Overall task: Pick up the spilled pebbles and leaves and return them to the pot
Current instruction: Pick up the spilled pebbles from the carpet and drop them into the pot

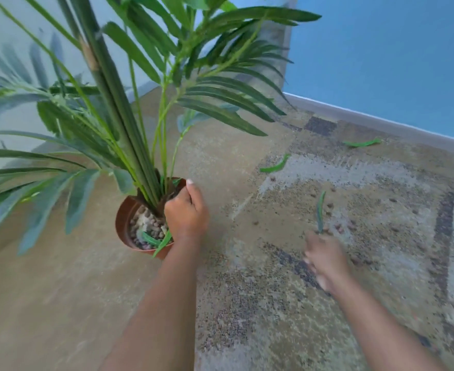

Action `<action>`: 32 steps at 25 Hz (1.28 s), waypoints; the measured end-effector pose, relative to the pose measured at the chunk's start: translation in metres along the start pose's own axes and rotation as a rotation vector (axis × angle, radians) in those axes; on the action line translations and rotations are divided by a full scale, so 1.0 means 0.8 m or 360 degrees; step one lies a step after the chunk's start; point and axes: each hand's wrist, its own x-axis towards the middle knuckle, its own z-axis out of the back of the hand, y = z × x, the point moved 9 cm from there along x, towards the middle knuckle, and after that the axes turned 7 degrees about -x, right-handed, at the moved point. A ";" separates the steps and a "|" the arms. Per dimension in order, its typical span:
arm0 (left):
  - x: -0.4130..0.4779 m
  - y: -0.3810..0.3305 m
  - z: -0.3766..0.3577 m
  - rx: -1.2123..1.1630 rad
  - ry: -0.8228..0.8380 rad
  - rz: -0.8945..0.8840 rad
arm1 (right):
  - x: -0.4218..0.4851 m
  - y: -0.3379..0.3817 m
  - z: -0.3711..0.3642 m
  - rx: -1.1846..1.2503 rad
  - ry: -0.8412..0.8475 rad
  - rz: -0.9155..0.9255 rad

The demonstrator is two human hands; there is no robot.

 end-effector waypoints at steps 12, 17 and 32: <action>0.005 0.086 0.011 0.0618 0.0476 0.0192 | -0.061 0.236 -0.289 -0.1040 0.0251 0.1002; -0.035 0.040 -0.012 0.0706 0.0107 -0.0111 | -0.046 0.188 -0.171 -0.0564 -0.0058 0.1301; -0.135 0.156 -0.212 0.1010 0.0943 0.0175 | 0.092 -0.142 0.071 -0.1688 -0.0467 0.0379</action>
